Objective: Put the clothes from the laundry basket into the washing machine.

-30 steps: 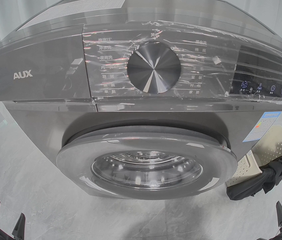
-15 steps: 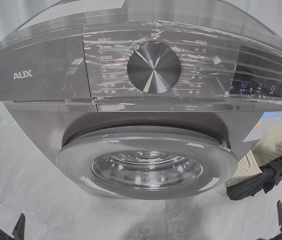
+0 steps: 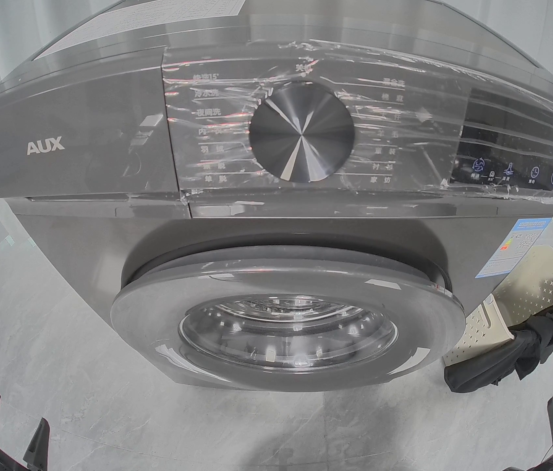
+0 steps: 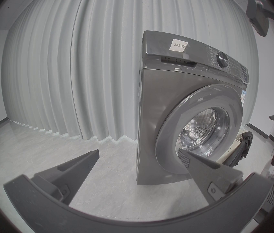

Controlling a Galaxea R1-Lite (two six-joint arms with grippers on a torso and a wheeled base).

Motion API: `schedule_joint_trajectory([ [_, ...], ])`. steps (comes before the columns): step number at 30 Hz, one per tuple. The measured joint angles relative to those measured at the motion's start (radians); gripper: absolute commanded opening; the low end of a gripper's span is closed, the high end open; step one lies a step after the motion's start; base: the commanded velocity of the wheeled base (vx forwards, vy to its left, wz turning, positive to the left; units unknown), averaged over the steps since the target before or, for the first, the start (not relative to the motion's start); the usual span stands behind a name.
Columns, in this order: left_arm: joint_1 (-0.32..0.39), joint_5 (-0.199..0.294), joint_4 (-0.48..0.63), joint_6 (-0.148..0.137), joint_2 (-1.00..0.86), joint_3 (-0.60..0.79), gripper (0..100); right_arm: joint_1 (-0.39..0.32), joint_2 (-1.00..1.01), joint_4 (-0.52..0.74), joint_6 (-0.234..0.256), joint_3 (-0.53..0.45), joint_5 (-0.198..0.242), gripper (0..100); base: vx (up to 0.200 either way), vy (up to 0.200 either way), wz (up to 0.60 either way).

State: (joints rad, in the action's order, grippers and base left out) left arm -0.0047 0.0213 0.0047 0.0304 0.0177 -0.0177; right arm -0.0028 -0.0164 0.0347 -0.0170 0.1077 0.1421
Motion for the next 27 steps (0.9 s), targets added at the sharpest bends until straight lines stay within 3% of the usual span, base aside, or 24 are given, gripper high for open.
schedule_joint_trajectory([
  [6, 0.000, 0.000, 0.000, 0.000, 0.000, 0.000, 100, 0.000, -0.067, 0.026, -0.035, 0.009, 0.118, 100, 0.000, 0.000, 0.00],
  [11, 0.000, 0.000, 0.000, 0.000, 0.000, 0.000, 100, 0.001, -0.207, -0.035, -0.056, 0.029, 0.228, 100, 0.000, 0.000, 0.00],
  [15, 0.000, 0.000, 0.000, -0.001, 0.000, 0.000, 100, 0.004, -0.350, -0.133, -0.060, 0.049, 0.271, 100, 0.000, 0.000, 0.00],
  [21, 0.000, 0.000, 0.000, -0.001, 0.000, 0.000, 100, 0.050, -0.600, -0.334, -0.033, 0.075, 0.281, 100, 0.000, 0.000, 0.00],
  [24, 0.000, 0.000, 0.000, -0.001, 0.000, 0.000, 100, 0.119, -0.714, -0.413, 0.013, 0.086, 0.234, 100, 0.000, 0.000, 0.00],
  [27, 0.000, 0.000, 0.000, -0.002, 0.000, 0.000, 100, 0.220, -0.799, -0.454, 0.099, 0.100, 0.163, 100, 0.000, 0.000, 0.00],
])
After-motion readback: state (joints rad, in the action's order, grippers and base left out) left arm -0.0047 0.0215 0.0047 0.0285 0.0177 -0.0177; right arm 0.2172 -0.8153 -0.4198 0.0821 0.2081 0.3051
